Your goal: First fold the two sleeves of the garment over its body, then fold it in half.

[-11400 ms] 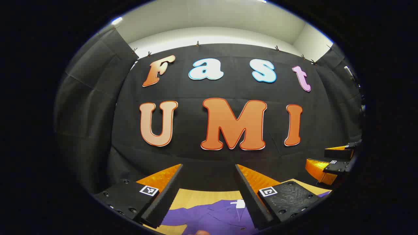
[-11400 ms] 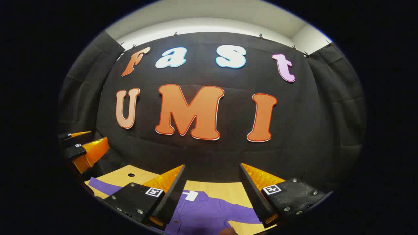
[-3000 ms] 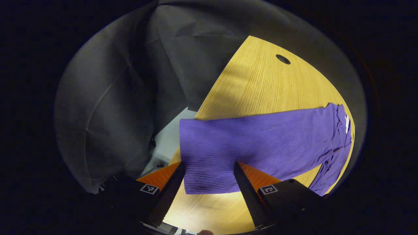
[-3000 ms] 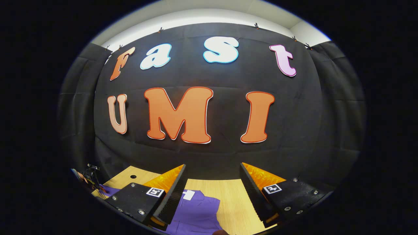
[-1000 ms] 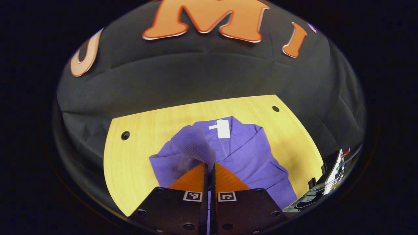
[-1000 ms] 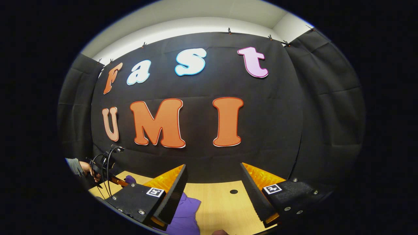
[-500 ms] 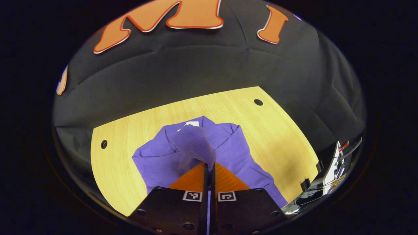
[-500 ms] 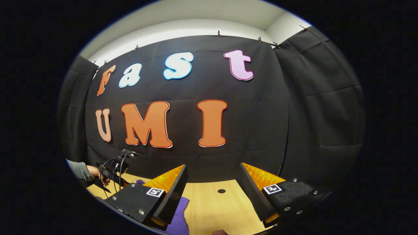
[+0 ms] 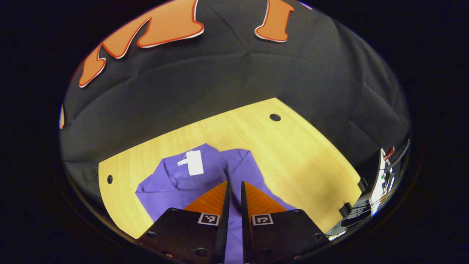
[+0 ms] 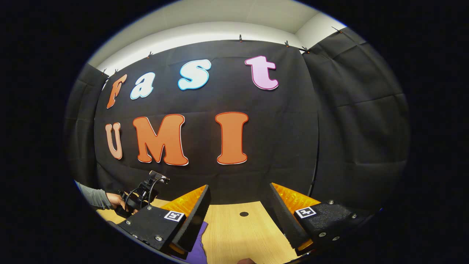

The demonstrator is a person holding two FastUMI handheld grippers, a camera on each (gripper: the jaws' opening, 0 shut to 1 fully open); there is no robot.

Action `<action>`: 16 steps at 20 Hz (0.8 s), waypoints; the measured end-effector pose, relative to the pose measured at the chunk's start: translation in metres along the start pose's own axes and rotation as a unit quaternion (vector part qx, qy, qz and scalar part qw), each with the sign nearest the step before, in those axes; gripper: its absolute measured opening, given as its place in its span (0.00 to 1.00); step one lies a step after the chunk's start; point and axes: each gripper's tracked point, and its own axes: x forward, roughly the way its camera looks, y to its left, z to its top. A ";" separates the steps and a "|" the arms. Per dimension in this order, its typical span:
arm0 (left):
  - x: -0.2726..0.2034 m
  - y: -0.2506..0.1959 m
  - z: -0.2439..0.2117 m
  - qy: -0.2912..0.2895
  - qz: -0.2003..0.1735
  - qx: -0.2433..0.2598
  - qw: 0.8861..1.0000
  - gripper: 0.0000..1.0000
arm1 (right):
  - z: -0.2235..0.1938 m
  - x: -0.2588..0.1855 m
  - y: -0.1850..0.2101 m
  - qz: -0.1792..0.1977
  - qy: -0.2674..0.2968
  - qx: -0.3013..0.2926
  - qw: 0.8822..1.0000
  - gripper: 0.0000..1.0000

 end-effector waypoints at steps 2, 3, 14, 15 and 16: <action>-0.013 -0.013 0.014 -0.030 -0.011 0.006 0.999 0.23 | -0.002 0.001 -0.002 0.001 0.000 0.001 1.000 0.94; -0.021 -0.014 0.019 -0.044 -0.011 0.007 0.999 0.26 | 0.000 0.002 -0.012 0.002 0.002 -0.001 1.000 0.94; -0.169 0.029 0.036 -0.251 0.076 -0.021 0.965 0.95 | -0.005 0.021 0.048 0.053 -0.012 -0.026 0.998 0.94; -0.183 0.039 0.030 -0.265 0.091 -0.032 0.960 0.95 | -0.011 0.024 0.055 0.056 -0.011 -0.035 0.998 0.94; -0.197 0.049 0.024 -0.275 0.102 -0.042 0.955 0.95 | -0.016 0.027 0.062 0.060 -0.010 -0.043 0.997 0.94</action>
